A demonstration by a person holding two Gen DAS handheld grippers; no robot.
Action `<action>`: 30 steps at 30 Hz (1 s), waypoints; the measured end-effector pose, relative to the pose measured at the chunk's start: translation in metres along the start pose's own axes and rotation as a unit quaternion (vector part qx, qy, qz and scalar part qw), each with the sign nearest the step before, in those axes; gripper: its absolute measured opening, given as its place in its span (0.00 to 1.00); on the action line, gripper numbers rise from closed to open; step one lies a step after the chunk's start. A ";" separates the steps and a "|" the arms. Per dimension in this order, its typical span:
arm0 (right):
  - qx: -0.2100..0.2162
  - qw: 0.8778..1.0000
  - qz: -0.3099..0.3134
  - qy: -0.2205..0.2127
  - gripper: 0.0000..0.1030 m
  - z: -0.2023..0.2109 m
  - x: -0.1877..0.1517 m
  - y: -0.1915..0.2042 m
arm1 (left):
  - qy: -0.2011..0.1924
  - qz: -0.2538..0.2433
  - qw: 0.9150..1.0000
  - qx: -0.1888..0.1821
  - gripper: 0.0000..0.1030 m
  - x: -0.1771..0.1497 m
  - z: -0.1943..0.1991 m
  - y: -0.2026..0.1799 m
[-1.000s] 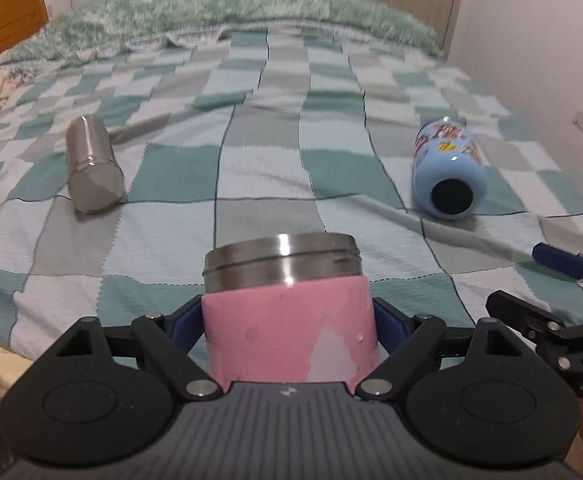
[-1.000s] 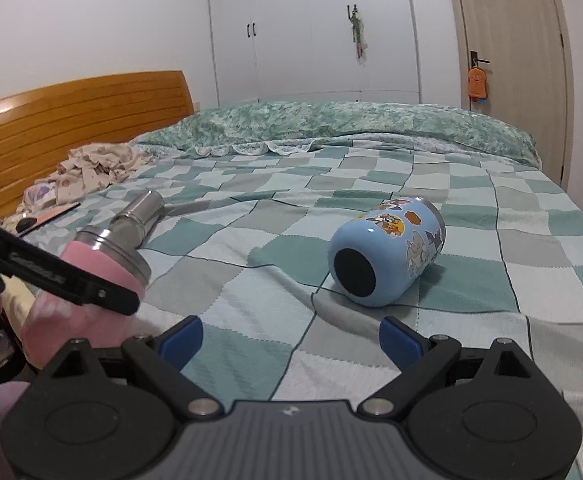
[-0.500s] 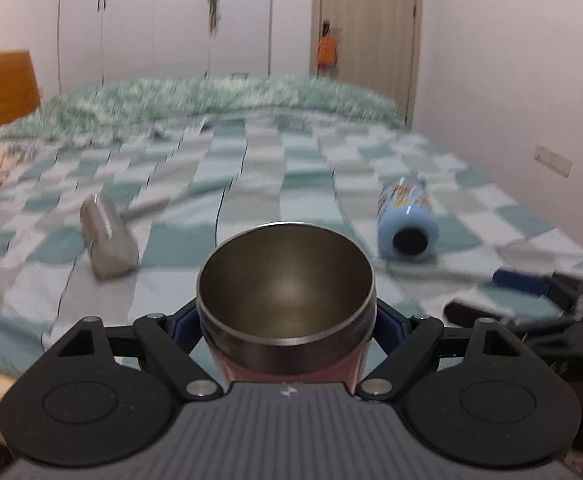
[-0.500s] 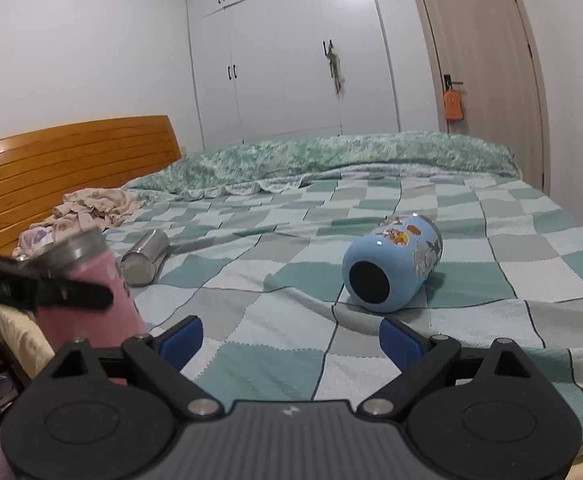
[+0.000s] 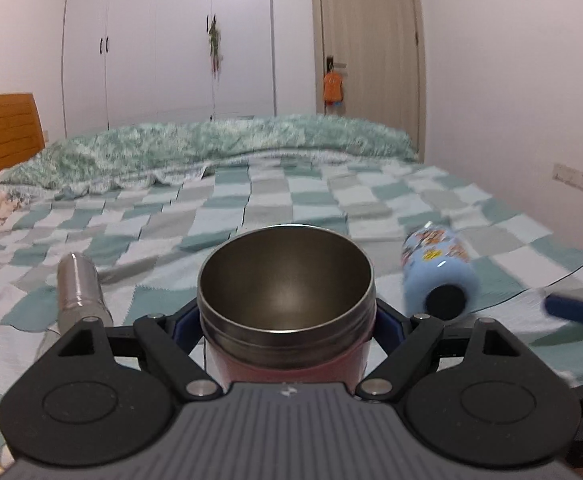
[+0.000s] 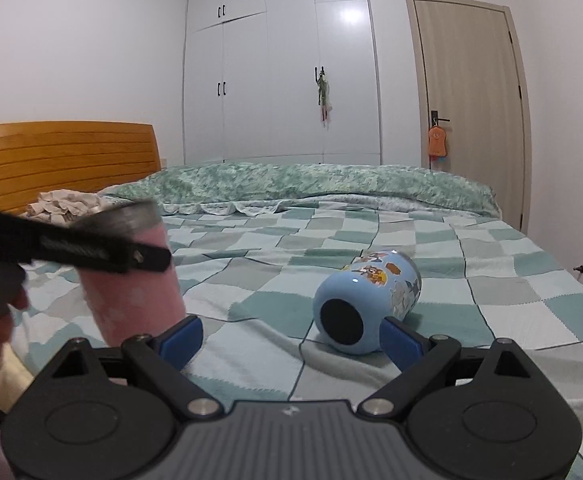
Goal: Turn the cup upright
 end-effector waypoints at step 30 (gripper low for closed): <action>-0.011 0.997 0.038 -0.066 0.92 0.057 0.020 0.039 | -0.124 0.015 0.992 0.006 1.00 0.006 0.118 0.055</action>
Point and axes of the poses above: each gripper's, at about its wrist camera, not at the fingertips, and z roughly against the way its jaws point, y to its left, x to its top, the point moved 8 cm from there along -z, roughly the way its jaws point, and after that the axes turned 3 degrees about -y, right-handed, at the moved point
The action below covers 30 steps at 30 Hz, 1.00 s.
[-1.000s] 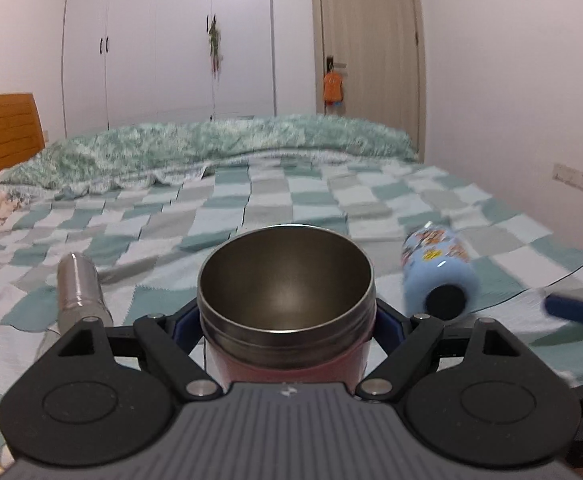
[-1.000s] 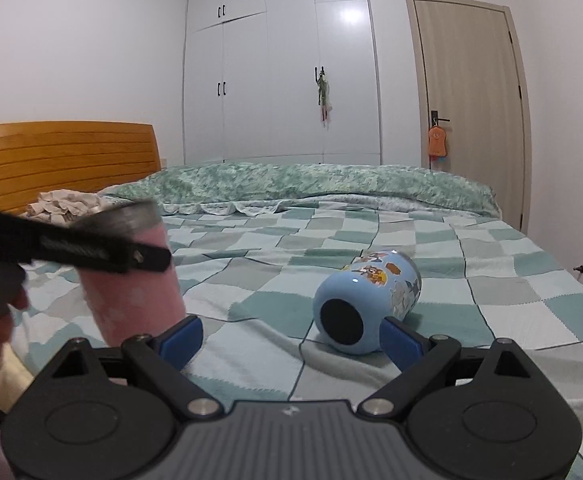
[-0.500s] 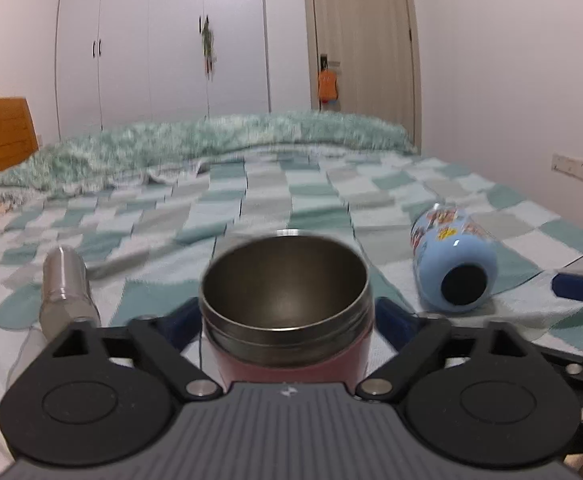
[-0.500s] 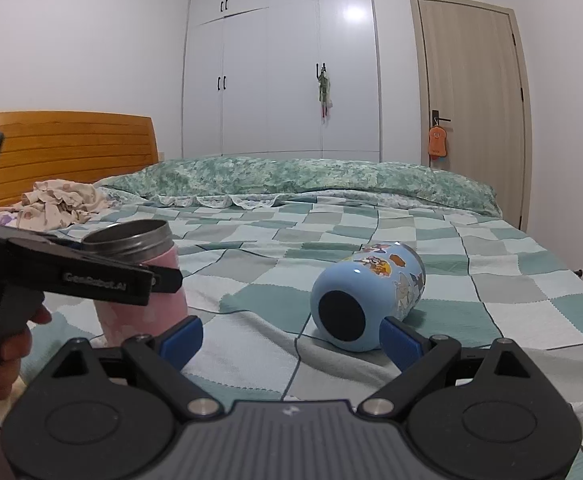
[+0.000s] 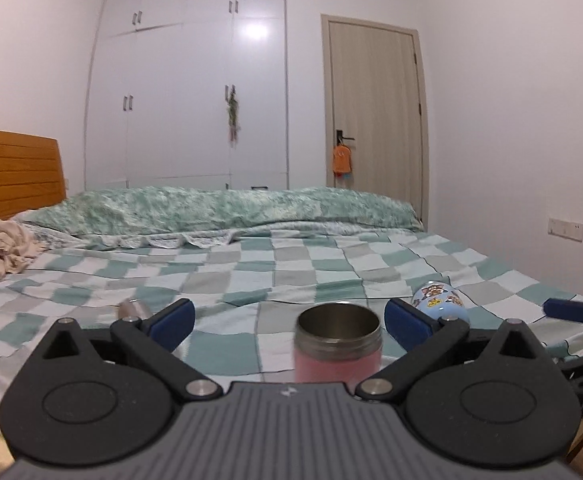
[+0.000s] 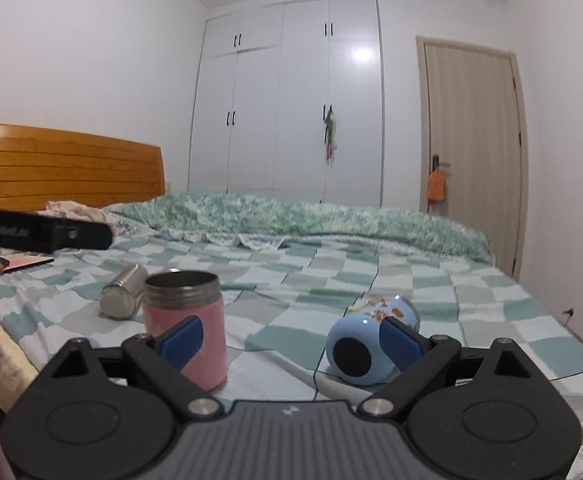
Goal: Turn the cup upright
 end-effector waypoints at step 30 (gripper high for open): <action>-0.019 0.998 0.017 -0.062 1.00 0.079 -0.054 0.041 | -0.045 0.015 0.998 0.048 1.00 -0.094 0.075 0.018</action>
Point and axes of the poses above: each gripper's, at about its wrist camera, not at the fingertips, and z roughly against the way its jaws point, y to its left, x to its top, the point moved 8 cm from there along -z, roughly the way its jaws point, and after that the axes turned 3 degrees about -y, right-handed, at the moved point
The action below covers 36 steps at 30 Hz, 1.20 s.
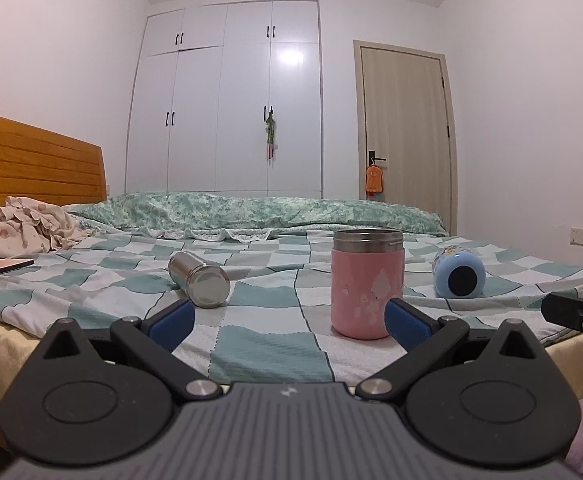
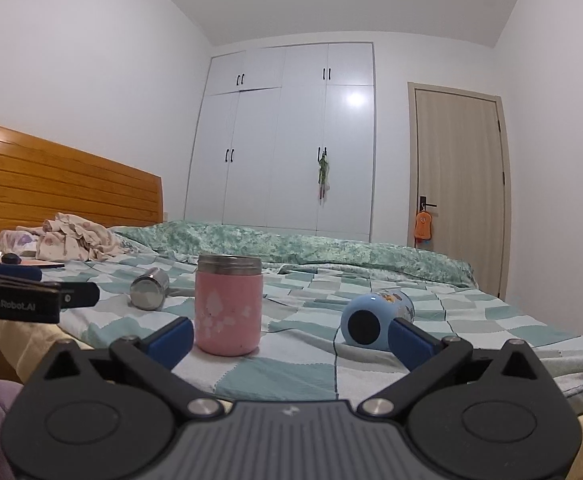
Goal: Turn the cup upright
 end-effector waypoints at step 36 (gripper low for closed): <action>-0.001 1.000 -0.006 0.002 1.00 -0.005 -0.004 -0.001 | -0.007 -0.002 1.000 -0.001 1.00 0.001 0.000 -0.001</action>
Point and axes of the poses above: each gripper's, at about its wrist camera, not at the fingertips, and z roughly against the way its jaws point, y to its left, x to its top, the point moved 8 cm from there along -z, roughly the way its jaws point, and after that the axes turned 3 degrees about -y, right-handed, at the moved point
